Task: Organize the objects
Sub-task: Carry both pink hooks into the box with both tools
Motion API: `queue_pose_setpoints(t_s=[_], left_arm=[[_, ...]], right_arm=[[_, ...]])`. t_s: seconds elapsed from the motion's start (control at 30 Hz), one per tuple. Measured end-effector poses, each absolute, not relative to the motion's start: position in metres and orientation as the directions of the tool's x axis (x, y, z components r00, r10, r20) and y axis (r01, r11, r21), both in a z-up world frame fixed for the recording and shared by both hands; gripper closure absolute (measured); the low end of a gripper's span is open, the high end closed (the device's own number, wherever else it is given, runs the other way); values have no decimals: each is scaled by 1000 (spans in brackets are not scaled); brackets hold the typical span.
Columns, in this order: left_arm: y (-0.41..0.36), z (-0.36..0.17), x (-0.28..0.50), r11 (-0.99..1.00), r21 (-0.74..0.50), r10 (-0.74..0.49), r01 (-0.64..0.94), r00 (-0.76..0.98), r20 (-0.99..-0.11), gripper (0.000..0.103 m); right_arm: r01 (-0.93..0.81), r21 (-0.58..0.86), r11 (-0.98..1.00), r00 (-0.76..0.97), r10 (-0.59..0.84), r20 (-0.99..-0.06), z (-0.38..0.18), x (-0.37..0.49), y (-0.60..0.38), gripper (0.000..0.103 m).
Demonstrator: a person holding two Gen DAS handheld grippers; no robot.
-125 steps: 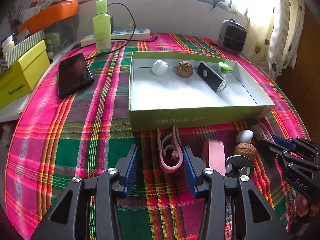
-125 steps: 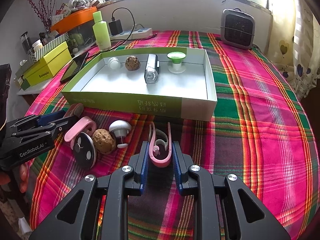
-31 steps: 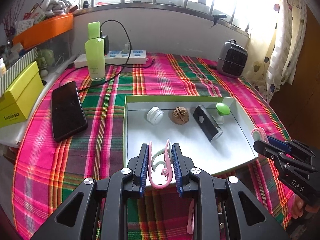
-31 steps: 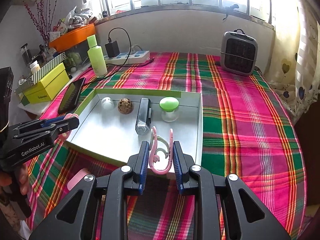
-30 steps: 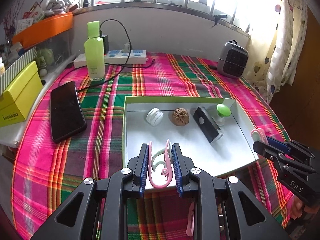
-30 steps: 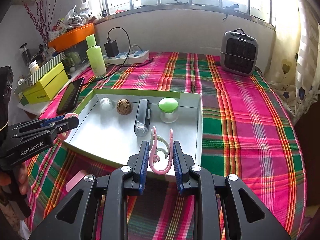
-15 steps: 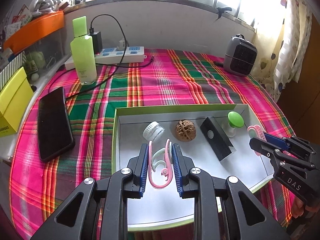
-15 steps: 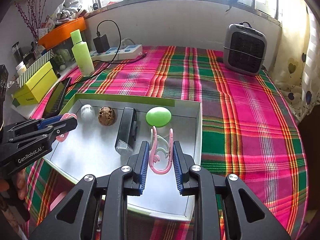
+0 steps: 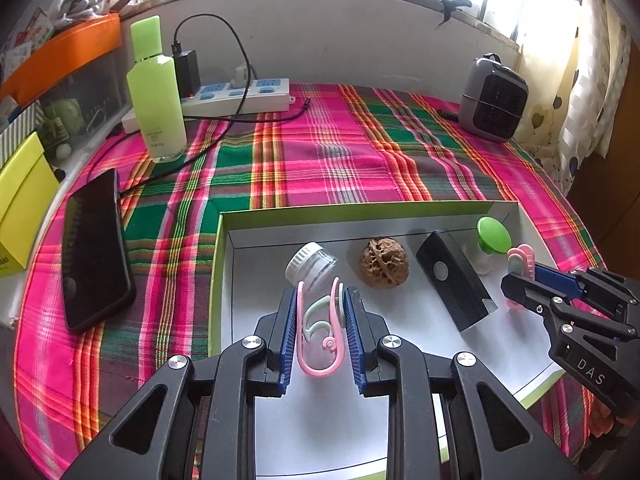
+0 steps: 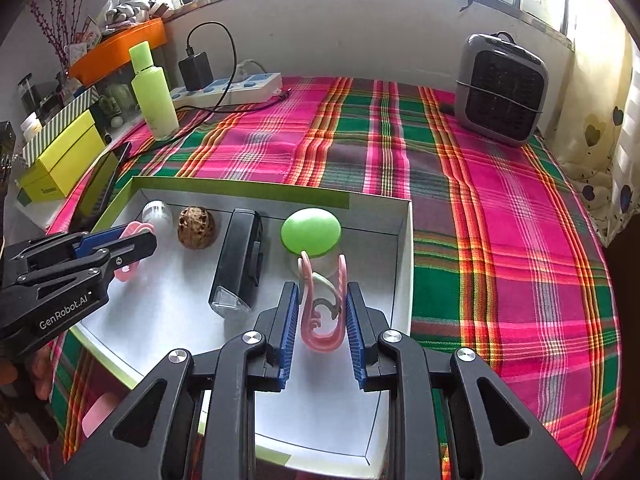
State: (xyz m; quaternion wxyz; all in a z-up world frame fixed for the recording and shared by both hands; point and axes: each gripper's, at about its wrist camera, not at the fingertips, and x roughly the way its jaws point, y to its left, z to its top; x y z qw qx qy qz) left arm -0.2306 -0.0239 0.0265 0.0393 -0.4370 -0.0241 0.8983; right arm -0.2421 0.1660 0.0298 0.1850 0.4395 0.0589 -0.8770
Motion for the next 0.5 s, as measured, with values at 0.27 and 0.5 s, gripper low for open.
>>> queue_pose_setpoints(t_s=[0.27, 0.5], left_arm=[[-26, 23, -234, -996, -74, 83, -40, -607, -790, 81], [-26, 22, -235, -997, -73, 81, -38, -607, -791, 81]], right_arm=[[397, 52, -916, -533, -276, -800, 30, -238, 166, 79], [401, 42, -915, -526, -267, -807, 27, -242, 163, 79]])
